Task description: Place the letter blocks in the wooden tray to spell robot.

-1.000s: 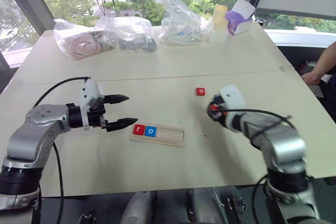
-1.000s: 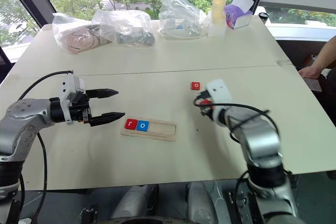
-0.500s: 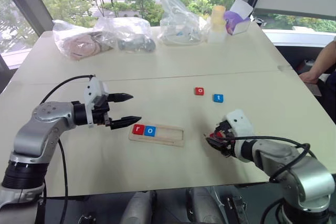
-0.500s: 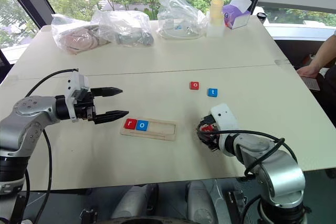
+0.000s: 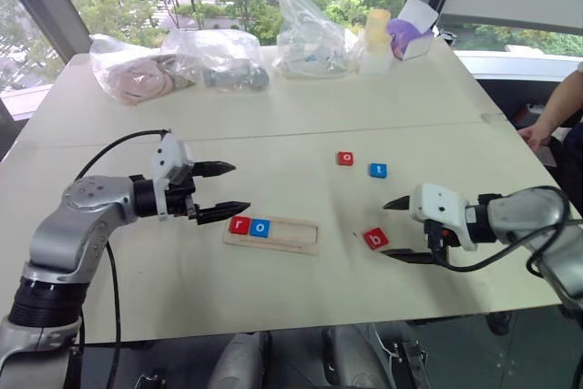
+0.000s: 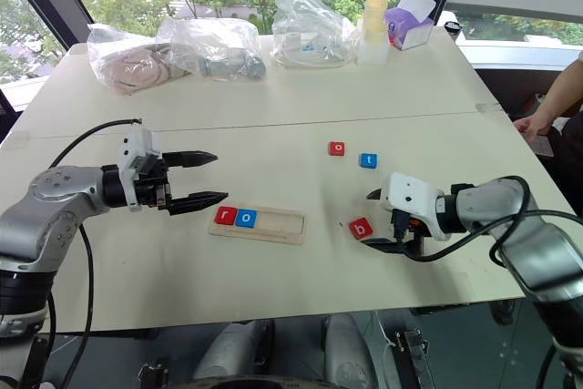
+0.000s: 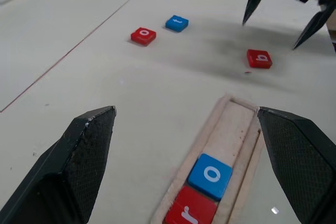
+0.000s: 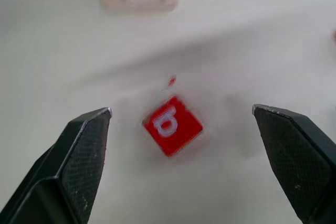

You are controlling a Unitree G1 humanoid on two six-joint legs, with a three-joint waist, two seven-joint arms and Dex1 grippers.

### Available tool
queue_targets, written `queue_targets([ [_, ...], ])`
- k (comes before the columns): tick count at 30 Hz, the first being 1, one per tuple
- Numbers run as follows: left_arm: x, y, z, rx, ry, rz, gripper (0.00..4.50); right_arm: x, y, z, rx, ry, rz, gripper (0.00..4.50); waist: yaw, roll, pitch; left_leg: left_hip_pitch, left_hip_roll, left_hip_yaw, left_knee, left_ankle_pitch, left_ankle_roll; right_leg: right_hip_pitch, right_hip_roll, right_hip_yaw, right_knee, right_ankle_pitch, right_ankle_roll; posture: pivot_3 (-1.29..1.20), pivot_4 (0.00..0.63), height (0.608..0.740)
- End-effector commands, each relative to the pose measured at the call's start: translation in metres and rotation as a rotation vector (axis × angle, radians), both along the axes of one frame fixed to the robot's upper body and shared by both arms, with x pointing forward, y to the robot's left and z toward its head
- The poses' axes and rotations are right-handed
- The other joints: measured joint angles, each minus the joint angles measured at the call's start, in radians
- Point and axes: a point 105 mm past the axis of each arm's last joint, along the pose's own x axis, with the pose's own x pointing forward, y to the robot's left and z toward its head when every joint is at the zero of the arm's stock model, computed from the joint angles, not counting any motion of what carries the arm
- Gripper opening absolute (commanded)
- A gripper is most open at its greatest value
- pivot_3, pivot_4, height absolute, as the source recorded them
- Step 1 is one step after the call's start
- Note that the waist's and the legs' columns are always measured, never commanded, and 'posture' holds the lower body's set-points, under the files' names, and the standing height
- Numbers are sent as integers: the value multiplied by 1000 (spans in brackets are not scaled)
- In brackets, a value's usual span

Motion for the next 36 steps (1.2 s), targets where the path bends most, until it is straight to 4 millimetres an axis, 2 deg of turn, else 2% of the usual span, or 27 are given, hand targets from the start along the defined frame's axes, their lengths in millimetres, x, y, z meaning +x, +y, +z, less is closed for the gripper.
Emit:
queue_targets([
  [1,-3,-2,11,-9,-46,0,4500,8,3,-7,-22,-14,114,4464,-1,0,0,0,0,0,0,0,0,0,0,0,0,0,0,0,150,740],
  [6,-4,-1,11,-7,-51,14,4500,15,1,-26,-34,49,149,4464,5,0,0,0,0,0,0,0,0,-1,0,1,0,0,0,0,150,740],
  [11,-5,-1,10,-2,-52,22,4500,18,4,-33,-22,66,164,4464,5,0,0,0,0,-1,0,0,-1,0,0,1,0,0,0,0,150,740],
  [13,-5,-1,10,-2,-52,24,4500,18,4,-35,-27,70,166,3937,3,-1,0,1,0,-1,0,0,-1,0,0,1,1,0,-1,0,150,740],
  [15,-5,-1,10,-1,-53,27,4500,16,6,-34,-10,78,166,3151,0,-1,0,1,0,-1,0,0,-1,0,0,1,1,0,-1,0,150,740],
  [19,-4,-1,9,0,-52,29,4500,14,17,-25,69,92,145,1173,2,-1,0,2,0,-1,0,1,-1,1,0,1,1,1,-1,0,150,740],
  [25,-4,0,9,-1,-48,29,4500,21,53,9,220,57,41,1117,3,0,0,1,0,-1,-1,1,-1,-2,-1,3,2,1,-1,0,150,740],
  [28,-4,1,9,1,-43,31,4500,22,82,25,261,43,16,1117,6,0,0,0,0,-1,0,1,-1,-2,-1,3,1,1,-1,0,150,740],
  [30,-5,2,8,3,-40,31,4500,19,95,25,259,59,17,1117,7,0,0,0,0,-1,0,1,-1,-2,-1,3,1,1,-1,0,150,740],
  [33,-8,4,8,5,-32,31,4500,22,117,13,223,84,-4,1117,6,0,0,0,0,-2,-1,1,-2,-2,-1,2,1,1,-1,0,150,740],
  [36,-10,4,8,4,-31,30,4500,23,129,7,201,82,-4,1117,6,0,0,-1,0,-2,-1,1,-2,-3,-1,2,1,1,-1,0,150,740],
])
